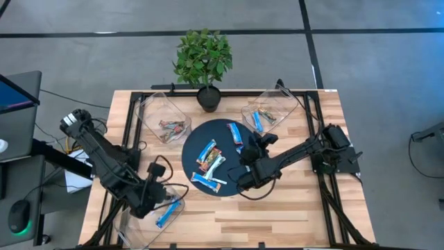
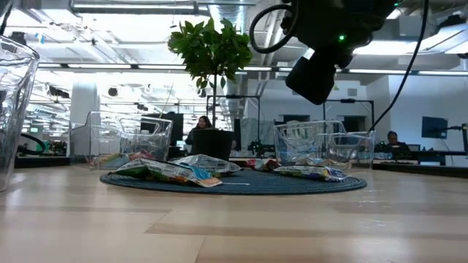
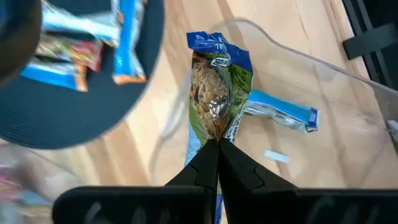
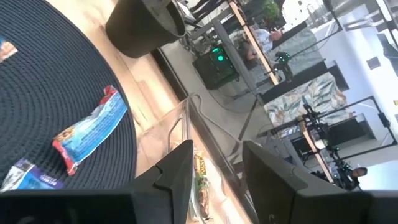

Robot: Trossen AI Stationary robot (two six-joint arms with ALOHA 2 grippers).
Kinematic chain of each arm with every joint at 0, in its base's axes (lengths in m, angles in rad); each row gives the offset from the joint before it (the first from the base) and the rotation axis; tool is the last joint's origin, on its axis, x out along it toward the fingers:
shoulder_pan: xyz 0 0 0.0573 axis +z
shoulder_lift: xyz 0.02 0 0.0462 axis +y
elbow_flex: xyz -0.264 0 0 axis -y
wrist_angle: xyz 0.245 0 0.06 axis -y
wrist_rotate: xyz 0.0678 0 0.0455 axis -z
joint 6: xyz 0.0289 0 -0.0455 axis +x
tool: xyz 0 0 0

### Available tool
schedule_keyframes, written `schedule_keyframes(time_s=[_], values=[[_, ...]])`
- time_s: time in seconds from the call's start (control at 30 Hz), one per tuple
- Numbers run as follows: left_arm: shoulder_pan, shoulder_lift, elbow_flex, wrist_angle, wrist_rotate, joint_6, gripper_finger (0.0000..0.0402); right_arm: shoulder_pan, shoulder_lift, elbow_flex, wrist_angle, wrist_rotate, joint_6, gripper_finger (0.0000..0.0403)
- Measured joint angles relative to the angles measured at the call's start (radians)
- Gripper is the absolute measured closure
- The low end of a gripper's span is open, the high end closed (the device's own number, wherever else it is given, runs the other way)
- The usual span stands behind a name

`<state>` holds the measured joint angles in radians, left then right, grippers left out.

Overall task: Pick and place Granola Bars by type
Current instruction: Put the violet granola bar into the bottom bin

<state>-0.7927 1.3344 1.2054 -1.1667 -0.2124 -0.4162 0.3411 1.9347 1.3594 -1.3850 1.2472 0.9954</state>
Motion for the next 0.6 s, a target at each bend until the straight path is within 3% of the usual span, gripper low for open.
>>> schedule_keyframes(time_s=[0.4, 0.6], values=[[-0.039, 0.001, -0.179, 0.13, 0.016, -0.264, 0.0399, -0.031, 0.0, 0.0, 0.097, 0.01, -0.114, 0.0269], [-0.04, 0.001, -0.228, 0.133, 0.017, -0.297, 0.0357, -0.027, 0.0, 0.0, 0.096, 0.011, -0.114, 0.0269]])
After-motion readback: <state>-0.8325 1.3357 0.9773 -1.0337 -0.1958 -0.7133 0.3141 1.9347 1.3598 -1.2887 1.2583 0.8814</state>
